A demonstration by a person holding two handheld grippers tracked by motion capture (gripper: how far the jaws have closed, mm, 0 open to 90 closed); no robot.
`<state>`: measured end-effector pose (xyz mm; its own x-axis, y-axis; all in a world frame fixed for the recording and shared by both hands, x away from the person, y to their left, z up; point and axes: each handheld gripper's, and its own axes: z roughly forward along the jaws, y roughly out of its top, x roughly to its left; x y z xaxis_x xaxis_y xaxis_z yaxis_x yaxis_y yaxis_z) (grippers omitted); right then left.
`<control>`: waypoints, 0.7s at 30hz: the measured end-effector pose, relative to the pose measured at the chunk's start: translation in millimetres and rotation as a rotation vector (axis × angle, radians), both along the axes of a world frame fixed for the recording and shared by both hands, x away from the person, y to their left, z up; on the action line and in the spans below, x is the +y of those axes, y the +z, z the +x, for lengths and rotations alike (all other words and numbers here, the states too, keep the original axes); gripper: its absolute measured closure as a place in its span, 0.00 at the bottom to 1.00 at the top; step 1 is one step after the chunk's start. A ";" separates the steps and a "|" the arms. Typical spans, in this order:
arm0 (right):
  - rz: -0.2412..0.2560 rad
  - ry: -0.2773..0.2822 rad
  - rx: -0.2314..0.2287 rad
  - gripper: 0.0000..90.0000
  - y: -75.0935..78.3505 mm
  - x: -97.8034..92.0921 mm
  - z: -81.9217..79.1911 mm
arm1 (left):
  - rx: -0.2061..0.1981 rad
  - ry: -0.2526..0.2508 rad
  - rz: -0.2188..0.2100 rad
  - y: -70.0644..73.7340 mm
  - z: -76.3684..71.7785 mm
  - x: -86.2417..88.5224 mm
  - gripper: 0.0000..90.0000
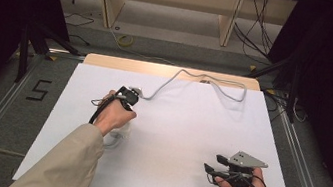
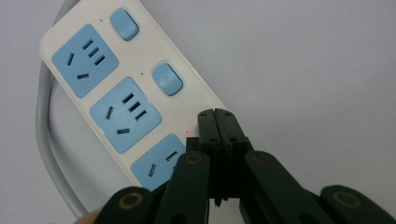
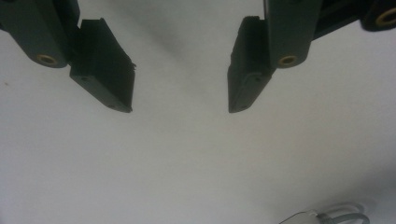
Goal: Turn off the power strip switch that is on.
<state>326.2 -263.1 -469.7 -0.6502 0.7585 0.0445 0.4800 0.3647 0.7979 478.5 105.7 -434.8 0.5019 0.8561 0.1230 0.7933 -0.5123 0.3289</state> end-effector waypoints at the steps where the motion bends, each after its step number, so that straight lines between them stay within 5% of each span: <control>1: 0.000 0.001 -0.002 0.47 0.0 0.1 0.0 | -0.001 0.001 -0.001 -0.1 -0.1 0.0 1.00; 21: 0.000 0.008 0.000 0.47 -0.7 2.2 1.0 | 0.021 0.027 -0.016 -0.3 1.4 1.2 1.00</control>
<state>327.2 -260.9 -470.4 -0.6563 0.7532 0.0446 0.4771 0.3685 0.7979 479.9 106.9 -435.1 0.4805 0.8714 0.0990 0.8138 -0.4851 0.3202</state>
